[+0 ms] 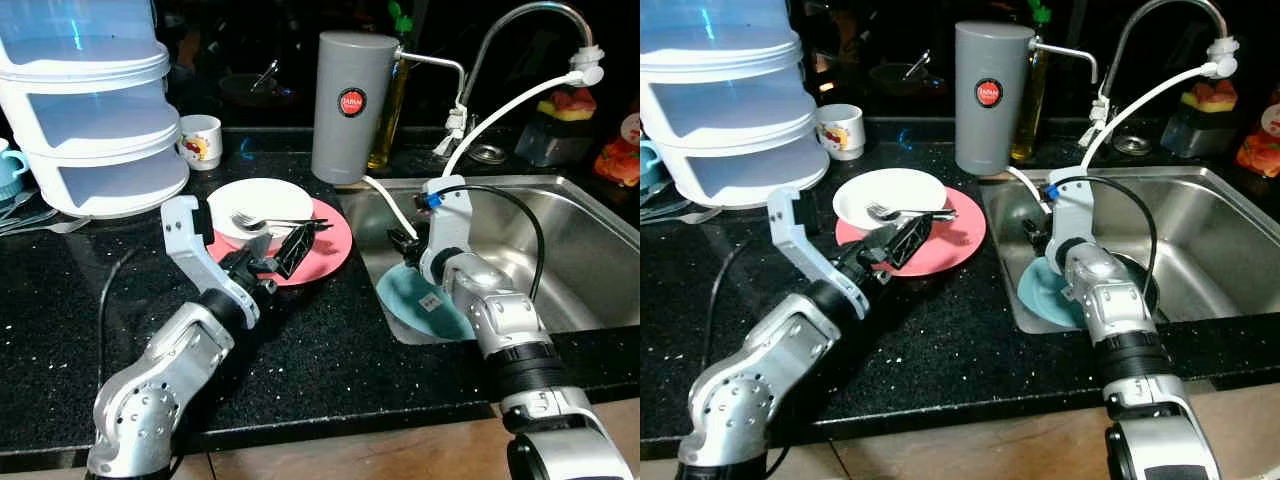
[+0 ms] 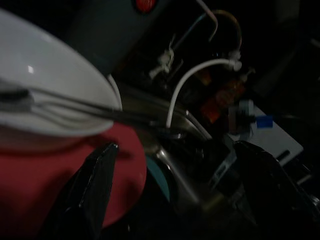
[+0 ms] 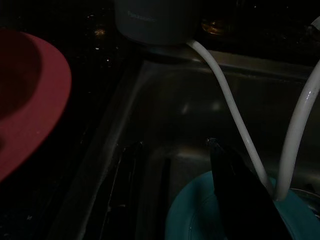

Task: Kitchen organization

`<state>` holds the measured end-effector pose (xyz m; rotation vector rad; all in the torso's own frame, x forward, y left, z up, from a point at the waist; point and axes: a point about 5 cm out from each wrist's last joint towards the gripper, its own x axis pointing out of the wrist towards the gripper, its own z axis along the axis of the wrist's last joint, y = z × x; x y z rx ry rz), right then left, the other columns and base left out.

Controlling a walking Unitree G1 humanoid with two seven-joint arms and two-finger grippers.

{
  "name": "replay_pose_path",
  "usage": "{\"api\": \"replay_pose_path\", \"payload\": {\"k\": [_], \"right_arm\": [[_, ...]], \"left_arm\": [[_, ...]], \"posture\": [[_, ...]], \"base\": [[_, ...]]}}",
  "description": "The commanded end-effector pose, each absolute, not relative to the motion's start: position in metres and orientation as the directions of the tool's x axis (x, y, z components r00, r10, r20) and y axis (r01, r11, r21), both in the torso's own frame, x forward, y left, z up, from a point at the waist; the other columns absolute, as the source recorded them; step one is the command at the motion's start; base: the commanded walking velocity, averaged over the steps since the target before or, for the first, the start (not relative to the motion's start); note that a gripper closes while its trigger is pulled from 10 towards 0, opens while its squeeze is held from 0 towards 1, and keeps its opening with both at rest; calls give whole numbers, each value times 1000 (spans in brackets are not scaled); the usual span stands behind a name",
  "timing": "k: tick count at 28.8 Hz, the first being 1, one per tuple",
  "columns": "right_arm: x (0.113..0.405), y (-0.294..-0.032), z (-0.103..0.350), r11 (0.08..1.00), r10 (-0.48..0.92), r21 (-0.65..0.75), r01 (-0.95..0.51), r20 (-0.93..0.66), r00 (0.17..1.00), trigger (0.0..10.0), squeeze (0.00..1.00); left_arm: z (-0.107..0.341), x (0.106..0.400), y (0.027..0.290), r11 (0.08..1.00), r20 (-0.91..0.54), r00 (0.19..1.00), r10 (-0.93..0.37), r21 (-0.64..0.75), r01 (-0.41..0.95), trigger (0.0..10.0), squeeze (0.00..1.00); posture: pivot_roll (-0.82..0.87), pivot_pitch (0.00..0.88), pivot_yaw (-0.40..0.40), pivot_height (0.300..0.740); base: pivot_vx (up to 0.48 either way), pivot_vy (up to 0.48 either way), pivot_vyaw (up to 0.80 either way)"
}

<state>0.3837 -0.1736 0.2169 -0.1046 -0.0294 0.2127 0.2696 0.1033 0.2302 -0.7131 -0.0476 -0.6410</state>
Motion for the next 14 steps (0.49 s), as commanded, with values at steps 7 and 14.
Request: {"api": "replay_pose_path", "payload": {"k": [7, 14], "right_arm": [[384, -177, 220, 976, 200, -96, -195, 42, 979, 10000, 0], [384, -177, 220, 976, 200, -97, -195, 44, 979, 10000, 0]], "left_arm": [[217, 276, 105, 409, 174, 829, -531, -804, 431, 10000, 0], [222, 280, 109, 361, 202, 830, -520, -829, 428, 10000, 0]], "posture": [[4, 44, -28, 740], [4, 44, -28, 740]], "base": [[0, 0, 0], [0, 0, 0]]}}
